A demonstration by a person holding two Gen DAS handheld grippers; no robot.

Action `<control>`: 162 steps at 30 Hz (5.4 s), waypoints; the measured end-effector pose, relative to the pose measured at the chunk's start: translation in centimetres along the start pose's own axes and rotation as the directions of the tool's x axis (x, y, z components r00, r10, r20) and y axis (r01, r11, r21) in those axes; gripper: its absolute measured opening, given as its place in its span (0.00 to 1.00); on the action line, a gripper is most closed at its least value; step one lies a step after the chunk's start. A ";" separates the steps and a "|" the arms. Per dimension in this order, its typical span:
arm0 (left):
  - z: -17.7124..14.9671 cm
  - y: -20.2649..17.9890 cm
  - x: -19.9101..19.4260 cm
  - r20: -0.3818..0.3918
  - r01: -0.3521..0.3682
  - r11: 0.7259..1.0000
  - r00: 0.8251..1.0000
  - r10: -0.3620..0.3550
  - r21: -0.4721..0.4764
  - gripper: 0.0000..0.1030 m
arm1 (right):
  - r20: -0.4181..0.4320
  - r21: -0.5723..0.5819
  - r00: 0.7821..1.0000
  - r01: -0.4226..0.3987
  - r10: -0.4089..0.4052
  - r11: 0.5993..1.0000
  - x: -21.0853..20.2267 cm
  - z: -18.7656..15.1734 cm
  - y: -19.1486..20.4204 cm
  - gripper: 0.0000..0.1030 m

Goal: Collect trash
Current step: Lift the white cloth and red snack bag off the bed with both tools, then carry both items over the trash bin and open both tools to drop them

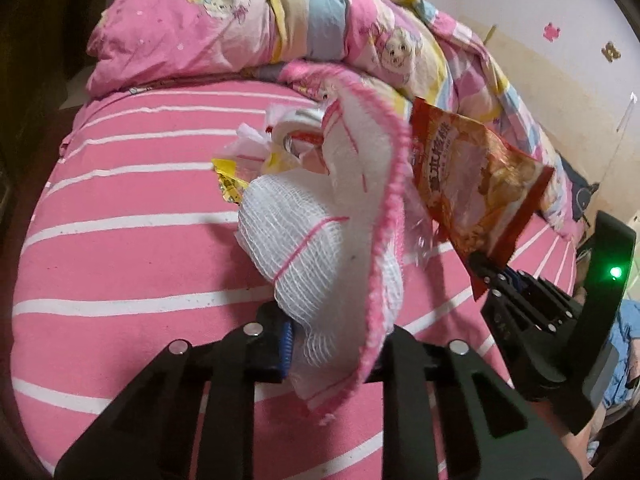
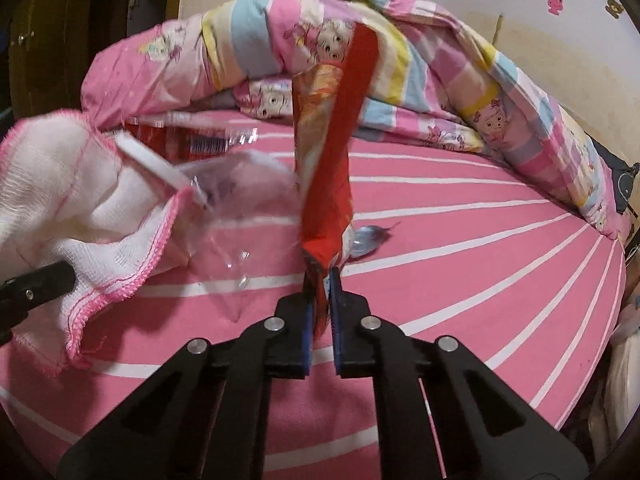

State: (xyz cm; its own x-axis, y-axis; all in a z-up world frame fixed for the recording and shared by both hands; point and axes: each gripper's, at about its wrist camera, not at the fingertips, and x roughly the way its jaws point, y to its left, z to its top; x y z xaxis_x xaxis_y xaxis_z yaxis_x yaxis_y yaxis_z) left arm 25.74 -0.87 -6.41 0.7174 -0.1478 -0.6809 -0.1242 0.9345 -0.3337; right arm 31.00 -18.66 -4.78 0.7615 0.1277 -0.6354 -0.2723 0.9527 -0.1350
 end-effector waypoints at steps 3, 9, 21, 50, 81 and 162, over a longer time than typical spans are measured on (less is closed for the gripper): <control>0.0 0.2 -1.1 0.038 0.014 1.000 0.999 -0.014 -0.014 0.14 | 0.026 0.002 1.000 -0.015 0.015 1.000 -1.4 0.1 -0.1 0.06; -0.5 0.0 -4.5 0.145 0.026 1.000 0.989 -0.026 0.006 0.11 | 0.076 0.012 0.997 -0.023 0.022 1.000 -4.7 -0.4 -0.9 0.06; -3.5 -1.5 -9.6 0.212 0.061 0.990 0.973 -0.087 0.126 0.11 | 0.184 0.084 0.981 0.037 -0.052 0.996 -10.8 -2.0 -4.0 0.05; -8.9 -3.7 -14.1 0.177 -0.019 0.974 0.984 -0.022 0.225 0.12 | 0.234 0.155 0.970 0.021 -0.058 0.988 -17.4 -5.7 -4.6 0.05; -7.6 -1.7 -16.1 0.176 -0.081 0.980 0.983 0.048 0.182 0.19 | 0.252 0.188 0.967 -0.071 0.021 0.980 -23.1 -5.8 -2.7 0.06; -34.9 -36.9 -6.6 -0.832 0.679 0.725 0.467 -0.299 0.121 0.06 | -0.449 0.641 0.880 0.440 -0.158 0.629 -36.9 -48.9 -18.6 0.07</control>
State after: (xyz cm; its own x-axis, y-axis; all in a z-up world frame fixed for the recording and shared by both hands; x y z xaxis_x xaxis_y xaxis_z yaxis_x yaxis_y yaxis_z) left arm 1.68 -45.68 -12.32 -0.1987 -0.6176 -0.7610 0.4796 0.6159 -0.6250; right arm -20.82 -54.56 -15.97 0.4488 -0.1616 -0.8789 0.5409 0.8320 0.1233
